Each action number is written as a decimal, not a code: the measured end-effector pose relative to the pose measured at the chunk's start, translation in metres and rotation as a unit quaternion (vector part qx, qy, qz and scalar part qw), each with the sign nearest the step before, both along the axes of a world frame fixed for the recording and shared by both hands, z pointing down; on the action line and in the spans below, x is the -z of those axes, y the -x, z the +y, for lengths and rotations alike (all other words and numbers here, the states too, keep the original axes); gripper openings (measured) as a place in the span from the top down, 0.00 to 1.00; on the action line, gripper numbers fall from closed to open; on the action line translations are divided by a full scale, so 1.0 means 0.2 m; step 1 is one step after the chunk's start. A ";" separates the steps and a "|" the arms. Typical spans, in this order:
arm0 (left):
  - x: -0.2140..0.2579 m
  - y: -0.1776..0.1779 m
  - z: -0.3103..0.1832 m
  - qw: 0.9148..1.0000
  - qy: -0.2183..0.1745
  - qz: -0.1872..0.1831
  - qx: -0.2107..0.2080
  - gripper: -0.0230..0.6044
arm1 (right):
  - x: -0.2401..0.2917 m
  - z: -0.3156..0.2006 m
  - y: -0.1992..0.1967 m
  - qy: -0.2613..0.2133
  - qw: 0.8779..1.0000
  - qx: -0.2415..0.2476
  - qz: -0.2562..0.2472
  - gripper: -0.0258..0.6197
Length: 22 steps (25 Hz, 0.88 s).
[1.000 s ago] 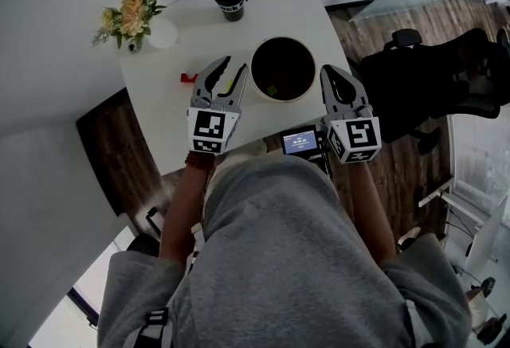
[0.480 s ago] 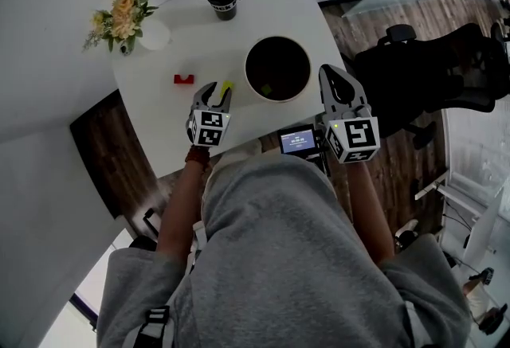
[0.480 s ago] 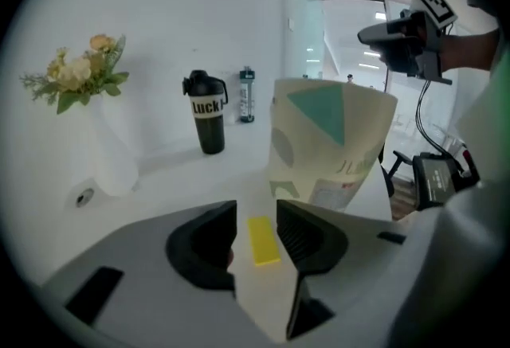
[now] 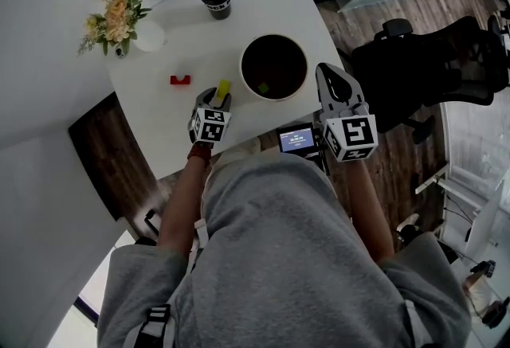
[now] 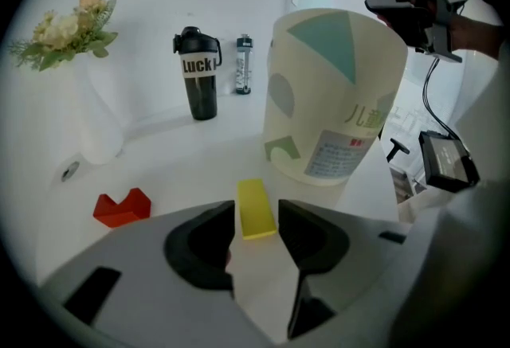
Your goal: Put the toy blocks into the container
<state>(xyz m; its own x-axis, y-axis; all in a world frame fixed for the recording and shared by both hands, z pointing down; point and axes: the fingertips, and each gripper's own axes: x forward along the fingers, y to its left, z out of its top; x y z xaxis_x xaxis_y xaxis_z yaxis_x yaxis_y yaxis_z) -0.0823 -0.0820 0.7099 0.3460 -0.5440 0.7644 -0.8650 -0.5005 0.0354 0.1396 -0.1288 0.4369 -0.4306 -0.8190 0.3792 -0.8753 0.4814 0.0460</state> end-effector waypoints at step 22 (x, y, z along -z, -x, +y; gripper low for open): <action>0.31 0.01 -0.12 0.996 -0.084 0.008 0.012 0.75 | -0.01 -0.01 0.00 0.001 1.000 0.002 -0.004 0.95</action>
